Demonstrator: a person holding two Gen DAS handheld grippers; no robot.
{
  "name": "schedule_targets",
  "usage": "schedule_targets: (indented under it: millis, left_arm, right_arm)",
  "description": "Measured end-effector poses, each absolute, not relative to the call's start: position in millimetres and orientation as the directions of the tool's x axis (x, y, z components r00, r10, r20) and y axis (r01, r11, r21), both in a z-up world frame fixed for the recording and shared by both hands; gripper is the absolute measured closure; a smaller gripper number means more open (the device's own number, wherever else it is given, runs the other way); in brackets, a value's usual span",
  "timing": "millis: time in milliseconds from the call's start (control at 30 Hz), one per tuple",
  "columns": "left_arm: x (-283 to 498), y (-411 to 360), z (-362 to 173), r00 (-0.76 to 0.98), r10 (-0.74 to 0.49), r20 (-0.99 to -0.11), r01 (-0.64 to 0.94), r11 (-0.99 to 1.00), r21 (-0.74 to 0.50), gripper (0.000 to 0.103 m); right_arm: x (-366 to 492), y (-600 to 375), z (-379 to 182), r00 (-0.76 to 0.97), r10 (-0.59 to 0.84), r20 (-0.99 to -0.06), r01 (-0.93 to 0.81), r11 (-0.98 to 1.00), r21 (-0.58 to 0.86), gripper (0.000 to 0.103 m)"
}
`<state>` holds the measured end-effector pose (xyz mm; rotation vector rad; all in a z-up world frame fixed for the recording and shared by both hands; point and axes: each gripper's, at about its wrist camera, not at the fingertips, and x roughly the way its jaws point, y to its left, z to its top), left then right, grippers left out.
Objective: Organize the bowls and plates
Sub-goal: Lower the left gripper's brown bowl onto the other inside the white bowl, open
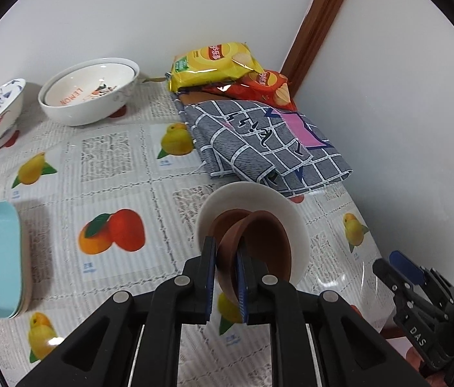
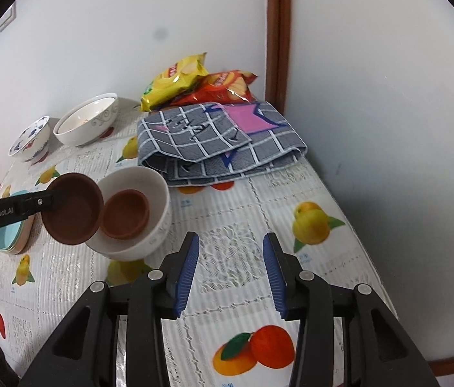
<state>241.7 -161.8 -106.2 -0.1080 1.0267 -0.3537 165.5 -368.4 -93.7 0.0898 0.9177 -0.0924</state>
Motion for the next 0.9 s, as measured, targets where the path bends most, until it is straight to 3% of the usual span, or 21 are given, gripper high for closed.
schedule_targets:
  millis: [900]
  left_arm:
    - [279.4, -171.8, -149.2, 0.402, -0.360, -0.842, 0.175, 0.933, -0.316, 0.090]
  right_arm:
    - [165.7, -376.1, -123.3, 0.553, -0.003, -0.833, 0.126, 0.989, 0.081, 0.062]
